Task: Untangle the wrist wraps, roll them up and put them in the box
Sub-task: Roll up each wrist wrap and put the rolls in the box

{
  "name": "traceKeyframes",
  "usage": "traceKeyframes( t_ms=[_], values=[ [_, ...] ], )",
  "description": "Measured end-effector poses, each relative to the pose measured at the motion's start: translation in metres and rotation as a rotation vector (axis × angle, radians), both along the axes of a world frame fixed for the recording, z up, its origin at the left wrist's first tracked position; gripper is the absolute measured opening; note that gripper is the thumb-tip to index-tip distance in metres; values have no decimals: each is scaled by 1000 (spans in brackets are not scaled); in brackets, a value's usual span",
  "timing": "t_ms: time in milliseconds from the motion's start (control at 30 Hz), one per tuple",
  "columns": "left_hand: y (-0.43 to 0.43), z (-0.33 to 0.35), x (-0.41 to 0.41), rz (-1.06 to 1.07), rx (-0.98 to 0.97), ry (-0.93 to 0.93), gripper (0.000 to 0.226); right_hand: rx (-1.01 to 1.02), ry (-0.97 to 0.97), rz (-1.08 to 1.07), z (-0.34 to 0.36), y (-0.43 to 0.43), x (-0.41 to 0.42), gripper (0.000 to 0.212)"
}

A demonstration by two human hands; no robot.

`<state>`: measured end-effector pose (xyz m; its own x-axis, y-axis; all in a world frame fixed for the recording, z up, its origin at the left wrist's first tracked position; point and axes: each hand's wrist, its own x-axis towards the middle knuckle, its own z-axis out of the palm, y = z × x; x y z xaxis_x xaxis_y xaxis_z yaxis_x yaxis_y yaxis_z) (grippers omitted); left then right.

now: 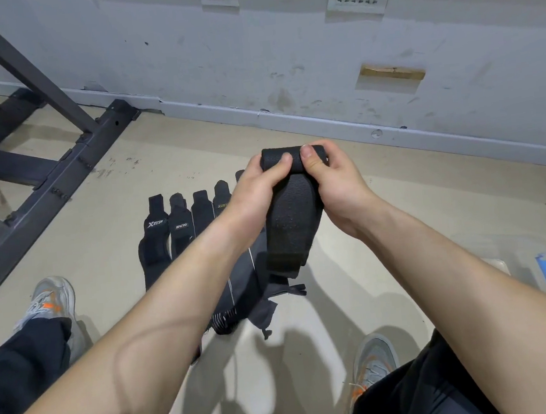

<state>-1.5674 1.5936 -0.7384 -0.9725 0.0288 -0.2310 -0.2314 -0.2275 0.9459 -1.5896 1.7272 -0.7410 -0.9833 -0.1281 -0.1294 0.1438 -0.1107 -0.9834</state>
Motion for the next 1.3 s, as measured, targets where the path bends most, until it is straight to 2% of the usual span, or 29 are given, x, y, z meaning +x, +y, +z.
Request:
traceKeyframes(
  t_ms=[67, 167, 300, 400, 467, 533, 667, 800, 867, 967, 1100, 1200, 1300],
  values=[
    [10, 1, -1, 92, -29, -33, 57, -17, -18, -41, 1, -2, 2, 20],
    [16, -2, -3, 121, -147, 21, 49, -22, -48, -56, 1, -1, 2, 22],
    [9, -10, 0, 82, -257, 105, 36, 126, -5, 39, -2, 1, 3, 21],
    [3, -13, 2, 77, -252, 118, 32, 110, 70, 51, -6, 2, 2, 8],
    [1, -10, 1, 82, -188, 51, 43, 97, 116, 39, -5, 3, 1, 2],
    [2, -2, 0, 68, -112, -38, 52, 101, 160, 45, -5, 4, 2, 6],
    [2, 1, -3, 109, -151, -11, 41, 105, 221, 46, -4, 0, 8, 11],
    [1, -2, -4, 135, -96, 3, 36, -34, 49, 19, -1, -2, 10, 22],
    [-1, -2, -5, 140, -103, 30, 23, 8, -33, 5, -4, -2, 8, 31],
    [-5, -2, -5, 109, -173, 86, 15, 224, -14, 23, -4, -4, 5, 46],
    [-13, 1, -2, -1, -341, 202, 30, 190, -43, 29, 5, -3, 2, 58],
    [-13, -2, -1, -10, -272, 202, 32, 90, 6, 43, 4, 1, 2, 32],
    [-8, -4, 2, 30, -123, 105, 38, 41, 24, 51, 5, 3, 3, 16]
  ],
)
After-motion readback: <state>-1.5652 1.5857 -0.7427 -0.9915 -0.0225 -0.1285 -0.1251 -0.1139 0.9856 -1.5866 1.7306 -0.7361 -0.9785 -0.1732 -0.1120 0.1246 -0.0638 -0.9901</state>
